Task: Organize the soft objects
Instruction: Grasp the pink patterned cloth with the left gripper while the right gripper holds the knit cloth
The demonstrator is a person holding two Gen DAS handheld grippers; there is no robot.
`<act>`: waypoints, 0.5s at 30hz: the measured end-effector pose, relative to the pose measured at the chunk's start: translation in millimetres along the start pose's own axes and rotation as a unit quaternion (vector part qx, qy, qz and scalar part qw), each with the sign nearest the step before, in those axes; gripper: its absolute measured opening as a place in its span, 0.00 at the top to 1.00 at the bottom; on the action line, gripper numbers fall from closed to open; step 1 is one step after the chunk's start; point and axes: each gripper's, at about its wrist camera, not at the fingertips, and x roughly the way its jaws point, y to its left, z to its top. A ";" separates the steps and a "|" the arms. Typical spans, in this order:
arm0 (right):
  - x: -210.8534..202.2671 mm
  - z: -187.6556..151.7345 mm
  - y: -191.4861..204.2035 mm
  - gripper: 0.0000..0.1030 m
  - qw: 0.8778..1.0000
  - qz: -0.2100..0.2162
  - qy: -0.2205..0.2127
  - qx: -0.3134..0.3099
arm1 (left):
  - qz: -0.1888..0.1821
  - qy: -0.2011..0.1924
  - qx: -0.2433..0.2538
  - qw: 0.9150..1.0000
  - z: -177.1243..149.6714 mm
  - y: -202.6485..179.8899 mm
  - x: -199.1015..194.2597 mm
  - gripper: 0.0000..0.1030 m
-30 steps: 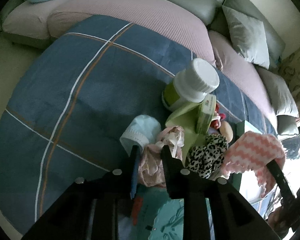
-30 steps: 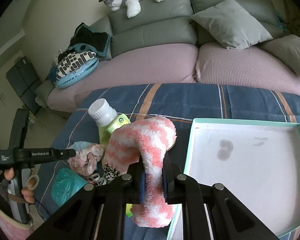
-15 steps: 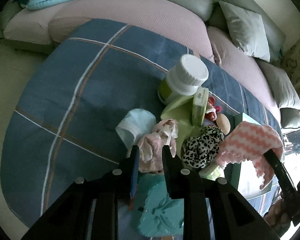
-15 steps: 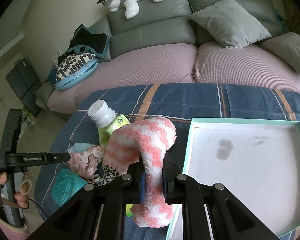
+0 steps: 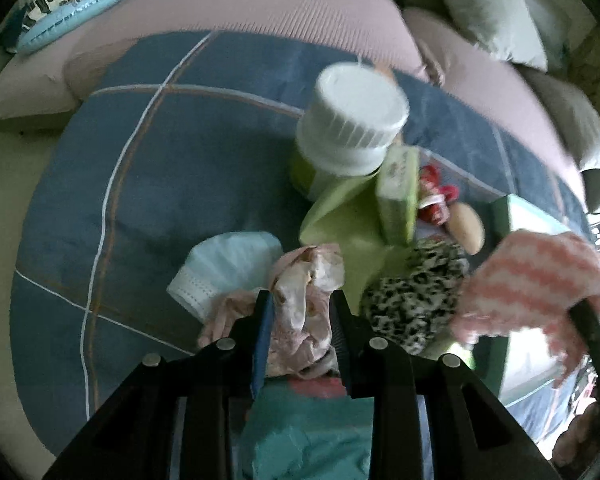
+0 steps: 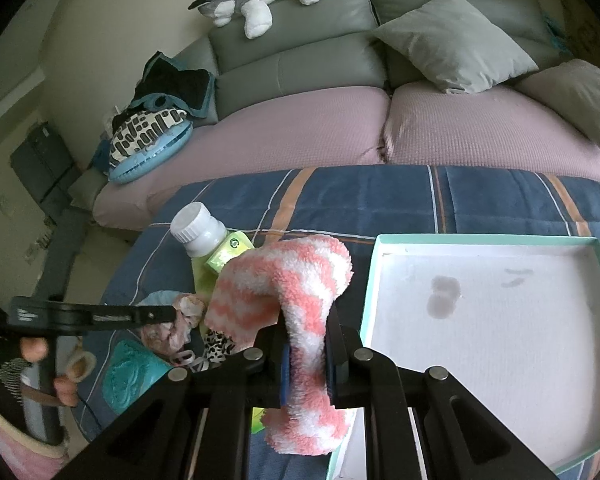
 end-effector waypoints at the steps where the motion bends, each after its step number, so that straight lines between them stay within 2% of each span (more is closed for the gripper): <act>1: 0.3 0.6 -0.4 0.87 1.000 0.000 0.000 0.001 | 0.003 0.001 0.002 1.000 0.1 0.2 3.0 0.72; 4: 0.9 0.4 -0.8 0.87 1.000 0.000 0.001 0.003 | 0.003 0.005 -0.002 1.000 0.1 4.0 8.7 0.88; 9: 0.6 0.7 -1.4 0.87 1.000 0.000 0.000 0.002 | 0.000 -0.006 -0.008 1.000 -2.8 15.6 7.8 0.92; 15: -4.4 1.3 -1.8 0.87 1.000 0.002 -0.007 0.002 | -0.010 -0.031 -0.017 0.999 -10.1 18.6 -11.1 0.95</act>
